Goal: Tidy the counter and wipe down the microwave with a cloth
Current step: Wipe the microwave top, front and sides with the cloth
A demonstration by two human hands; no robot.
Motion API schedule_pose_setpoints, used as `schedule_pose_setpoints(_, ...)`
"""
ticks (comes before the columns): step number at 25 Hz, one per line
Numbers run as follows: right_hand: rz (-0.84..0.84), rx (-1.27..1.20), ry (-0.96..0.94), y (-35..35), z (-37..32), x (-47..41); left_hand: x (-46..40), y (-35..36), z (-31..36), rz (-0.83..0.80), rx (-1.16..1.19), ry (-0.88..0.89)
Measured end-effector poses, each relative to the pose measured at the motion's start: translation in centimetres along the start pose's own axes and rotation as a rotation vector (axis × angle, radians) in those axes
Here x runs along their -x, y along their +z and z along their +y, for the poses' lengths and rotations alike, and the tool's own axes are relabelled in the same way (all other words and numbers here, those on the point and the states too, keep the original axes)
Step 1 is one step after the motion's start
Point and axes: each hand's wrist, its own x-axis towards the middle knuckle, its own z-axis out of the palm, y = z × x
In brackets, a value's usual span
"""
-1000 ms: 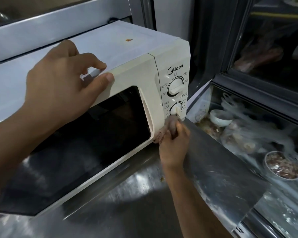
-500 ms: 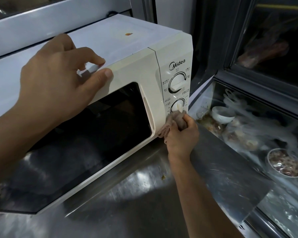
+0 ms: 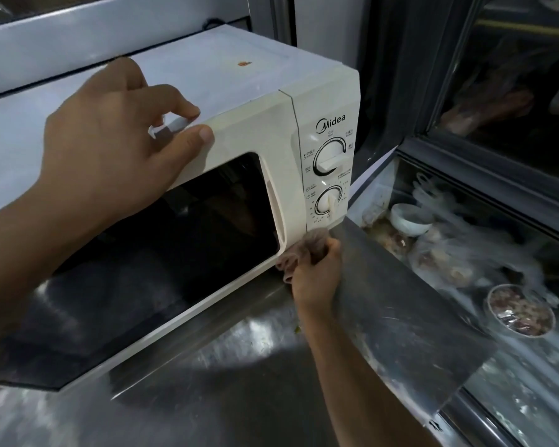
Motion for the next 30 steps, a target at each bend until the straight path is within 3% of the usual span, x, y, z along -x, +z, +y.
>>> schedule_pose_setpoints(4, 0.090, -0.075, 0.015, -1.2, -0.9, -3.3, 0.0, 0.1, 0.0, 0.026, 0.020, 0.012)
schedule_pose_setpoints(11, -0.150, 0.133, -0.042, -4.3, -3.5, -7.5, 0.0, 0.0, 0.1, 0.025, 0.002, 0.000)
schedule_pose_setpoints(18, -0.216, 0.192, -0.350, -4.5, -12.7, -9.5, 0.0, -0.3, 0.2, -0.009, -0.028, 0.011)
schedule_pose_setpoints(24, -0.227, 0.281, -0.491, -4.3, -18.7, -8.7, 0.0, -0.5, 0.5, -0.025, -0.022, 0.019)
schedule_pose_setpoints(30, -0.191, 0.497, -0.933, -3.0, -21.9, -4.9, 0.0, -0.5, 0.5, -0.033, -0.027, 0.010)
